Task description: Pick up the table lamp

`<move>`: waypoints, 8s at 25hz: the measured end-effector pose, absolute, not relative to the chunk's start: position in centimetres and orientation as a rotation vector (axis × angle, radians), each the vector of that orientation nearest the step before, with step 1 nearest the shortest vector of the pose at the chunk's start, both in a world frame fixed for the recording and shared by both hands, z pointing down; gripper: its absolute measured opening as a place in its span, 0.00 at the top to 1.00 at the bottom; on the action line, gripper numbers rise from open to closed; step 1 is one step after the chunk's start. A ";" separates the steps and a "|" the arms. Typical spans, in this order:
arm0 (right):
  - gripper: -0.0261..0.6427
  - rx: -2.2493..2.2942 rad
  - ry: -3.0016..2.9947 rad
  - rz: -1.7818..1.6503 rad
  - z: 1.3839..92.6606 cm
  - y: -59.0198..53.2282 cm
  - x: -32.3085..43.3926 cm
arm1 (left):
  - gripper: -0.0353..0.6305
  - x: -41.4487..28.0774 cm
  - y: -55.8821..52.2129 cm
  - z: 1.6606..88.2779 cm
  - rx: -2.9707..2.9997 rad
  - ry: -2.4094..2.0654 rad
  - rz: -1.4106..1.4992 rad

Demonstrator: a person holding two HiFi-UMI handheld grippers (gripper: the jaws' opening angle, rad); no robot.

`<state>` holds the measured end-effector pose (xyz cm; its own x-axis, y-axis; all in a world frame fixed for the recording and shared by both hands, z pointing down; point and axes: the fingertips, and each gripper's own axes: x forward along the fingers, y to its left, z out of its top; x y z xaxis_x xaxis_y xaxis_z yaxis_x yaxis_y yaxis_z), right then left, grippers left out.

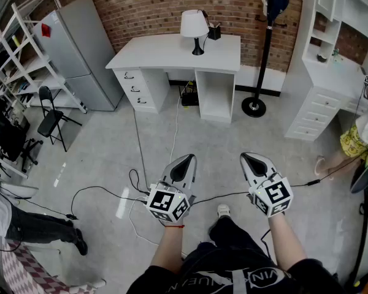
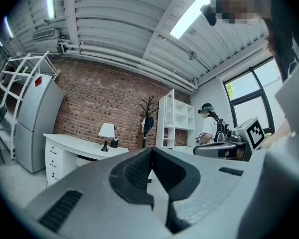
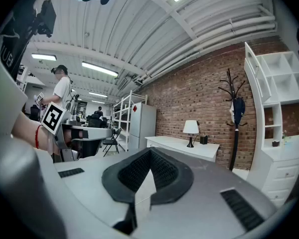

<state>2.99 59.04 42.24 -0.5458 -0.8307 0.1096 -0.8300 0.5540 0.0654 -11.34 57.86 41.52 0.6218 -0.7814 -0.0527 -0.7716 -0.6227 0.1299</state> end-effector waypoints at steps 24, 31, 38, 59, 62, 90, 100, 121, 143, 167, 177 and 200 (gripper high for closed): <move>0.96 1.399 -2.665 -0.023 43.4 49.8 4.6 | 0.94 -8.9 48.3 42.1 2.737 -1.294 -0.137; 0.96 1.366 -2.703 -0.021 43.1 41.6 6.6 | 0.94 -7.3 40.5 41.7 2.700 -1.347 -0.168; 0.96 1.343 -2.705 0.041 44.5 36.2 8.8 | 0.94 -5.9 35.8 42.3 2.664 -1.390 -0.185; 0.96 1.294 -2.737 0.091 46.0 24.5 6.6 | 0.94 -7.5 24.8 43.3 2.638 -1.437 -0.164; 0.96 1.302 -2.722 0.085 45.8 21.9 6.3 | 0.94 -7.5 21.8 43.2 2.652 -1.408 -0.161; 0.96 1.421 -2.584 0.207 49.8 0.2 3.9 | 0.94 -10.9 -1.7 46.6 2.624 -1.262 -0.180; 0.96 1.396 -2.598 0.264 50.9 -3.1 2.7 | 0.94 -12.5 -3.9 47.7 2.581 -1.287 -0.163; 0.96 1.351 -2.641 0.284 51.6 -18.6 3.1 | 0.94 -9.6 -18.7 47.9 2.617 -1.252 -0.118; 0.96 1.248 -2.693 0.304 52.6 -26.5 3.4 | 0.94 -7.9 -25.4 48.9 2.577 -1.262 -0.107; 0.96 1.260 -2.606 0.297 55.8 -33.0 3.8 | 0.87 -2.3 -32.6 51.2 2.540 -0.762 -0.364; 0.96 1.267 -2.578 0.318 58.6 -36.3 4.4 | 0.81 -1.5 -36.5 49.9 2.519 -0.568 -0.653; 0.96 1.278 -2.547 0.380 60.6 -39.0 4.9 | 0.89 -1.3 -38.0 47.9 2.505 -0.270 -0.863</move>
